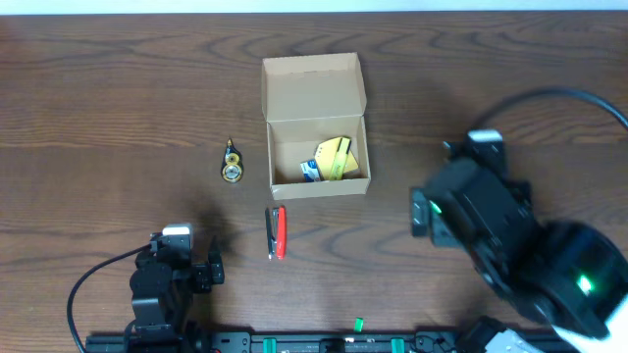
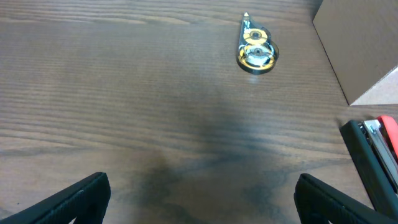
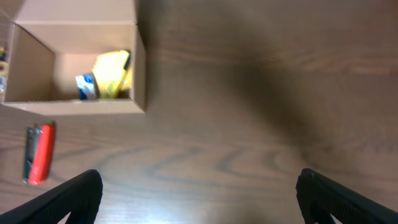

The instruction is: Pack container

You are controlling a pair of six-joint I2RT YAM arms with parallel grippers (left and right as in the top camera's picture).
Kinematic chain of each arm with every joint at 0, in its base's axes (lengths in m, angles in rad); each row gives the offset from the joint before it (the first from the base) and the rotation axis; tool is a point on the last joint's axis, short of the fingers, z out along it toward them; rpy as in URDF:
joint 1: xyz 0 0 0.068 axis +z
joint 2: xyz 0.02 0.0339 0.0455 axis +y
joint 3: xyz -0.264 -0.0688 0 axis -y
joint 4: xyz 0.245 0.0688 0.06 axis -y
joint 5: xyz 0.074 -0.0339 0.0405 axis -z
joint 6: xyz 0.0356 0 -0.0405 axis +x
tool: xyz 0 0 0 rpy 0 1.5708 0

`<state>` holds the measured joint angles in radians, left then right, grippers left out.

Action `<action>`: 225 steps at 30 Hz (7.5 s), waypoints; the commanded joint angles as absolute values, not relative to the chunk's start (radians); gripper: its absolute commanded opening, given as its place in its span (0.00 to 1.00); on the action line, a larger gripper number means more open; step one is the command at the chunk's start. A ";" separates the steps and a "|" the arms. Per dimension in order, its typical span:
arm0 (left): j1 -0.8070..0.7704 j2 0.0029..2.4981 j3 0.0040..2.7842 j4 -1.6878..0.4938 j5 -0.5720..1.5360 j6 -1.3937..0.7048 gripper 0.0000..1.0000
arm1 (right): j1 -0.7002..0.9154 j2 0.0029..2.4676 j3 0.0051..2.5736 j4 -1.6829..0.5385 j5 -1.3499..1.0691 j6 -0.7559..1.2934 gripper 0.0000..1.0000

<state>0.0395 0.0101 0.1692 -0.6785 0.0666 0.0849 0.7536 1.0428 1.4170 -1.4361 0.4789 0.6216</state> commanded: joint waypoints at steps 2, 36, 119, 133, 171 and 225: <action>0.047 0.004 0.160 -0.683 0.052 0.082 0.95 | 0.746 0.879 1.258 -1.420 0.509 0.735 0.99; 0.047 0.004 0.160 -0.683 0.052 0.082 0.96 | 0.662 0.344 0.567 -1.028 0.645 0.660 0.99; 0.046 1.045 0.944 -0.661 0.085 -0.075 0.95 | 0.043 0.261 0.566 -0.939 0.093 0.178 0.99; 0.046 1.411 1.033 -0.660 0.263 -0.113 0.95 | 0.043 0.261 0.566 -0.939 0.093 0.178 0.99; -0.040 1.829 1.242 -0.709 0.226 -0.060 0.95 | 0.043 0.261 0.566 -0.939 0.093 0.178 0.99; -0.093 1.970 1.266 -0.683 0.146 0.022 0.62 | 0.043 0.261 0.566 -0.939 0.093 0.178 0.99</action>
